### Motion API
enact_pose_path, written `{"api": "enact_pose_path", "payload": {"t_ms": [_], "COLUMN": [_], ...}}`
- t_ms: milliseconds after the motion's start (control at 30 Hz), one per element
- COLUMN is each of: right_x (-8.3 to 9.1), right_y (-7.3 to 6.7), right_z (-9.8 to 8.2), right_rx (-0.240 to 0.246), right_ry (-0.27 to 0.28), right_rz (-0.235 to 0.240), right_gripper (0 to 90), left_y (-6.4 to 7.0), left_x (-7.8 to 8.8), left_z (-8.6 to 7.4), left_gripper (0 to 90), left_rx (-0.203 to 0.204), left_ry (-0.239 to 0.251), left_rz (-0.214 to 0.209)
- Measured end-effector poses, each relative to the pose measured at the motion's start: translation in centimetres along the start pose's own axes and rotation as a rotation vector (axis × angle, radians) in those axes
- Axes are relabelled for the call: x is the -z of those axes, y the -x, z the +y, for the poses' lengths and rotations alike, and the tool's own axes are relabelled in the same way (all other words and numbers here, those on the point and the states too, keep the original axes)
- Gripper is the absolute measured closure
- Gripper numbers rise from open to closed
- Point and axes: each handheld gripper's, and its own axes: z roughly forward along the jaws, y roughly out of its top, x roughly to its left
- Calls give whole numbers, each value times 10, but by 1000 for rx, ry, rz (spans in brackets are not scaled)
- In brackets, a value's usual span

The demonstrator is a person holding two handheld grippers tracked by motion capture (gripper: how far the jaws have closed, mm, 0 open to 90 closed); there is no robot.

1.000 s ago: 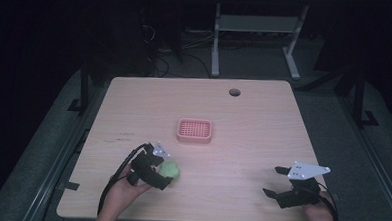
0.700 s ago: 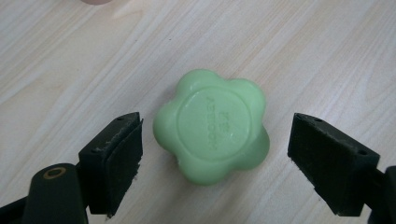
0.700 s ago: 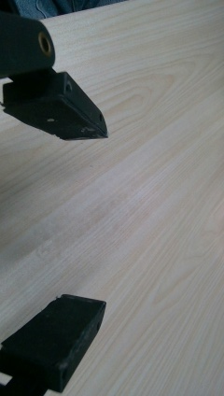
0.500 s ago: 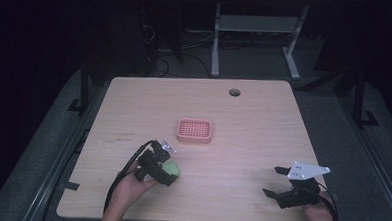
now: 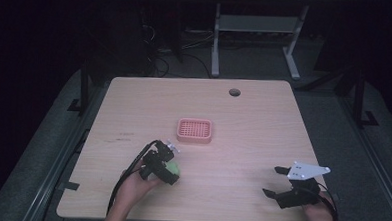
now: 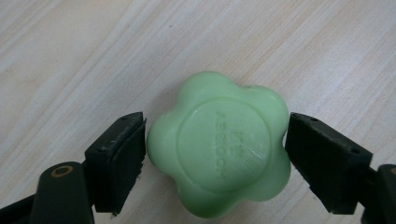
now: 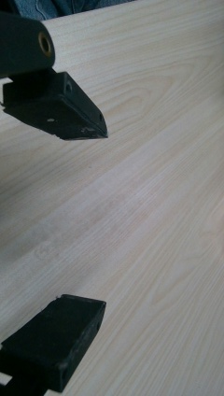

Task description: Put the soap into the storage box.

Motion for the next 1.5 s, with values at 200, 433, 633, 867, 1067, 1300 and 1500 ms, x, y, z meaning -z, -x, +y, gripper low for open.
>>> {"api": "enact_pose_path", "payload": {"t_ms": [200, 433, 633, 867, 1067, 1300, 1500], "right_x": [0, 0, 1, 1, 1, 1, 1], "right_y": [0, 0, 0, 0, 0, 0, 0], "right_z": [0, 0, 0, 0, 0, 0, 0], "right_rx": [0, 0, -2, -4, 3, -1, 3], "right_ry": [0, 1, 4, 5, 2, 3, 5], "right_rz": [0, 0, -1, -3, -3, -5, -7], "right_gripper": [138, 137, 138, 138, 137, 138, 137], "left_y": [0, -2, 0, 1, 1, 2, 1], "left_x": [-4, -10, -10, -10, -9, -9, -7], "left_z": [2, 1, 2, 3, 2, 2, -1], "left_gripper": [228, 243, 258, 265, 267, 267, 267], "left_rx": [9, 12, 14, 31, 45, 47, 54], "left_ry": [-24, -49, -51, -54, -52, -45, -37], "left_rz": [-7, -8, -6, 1, 0, -6, 0]}}
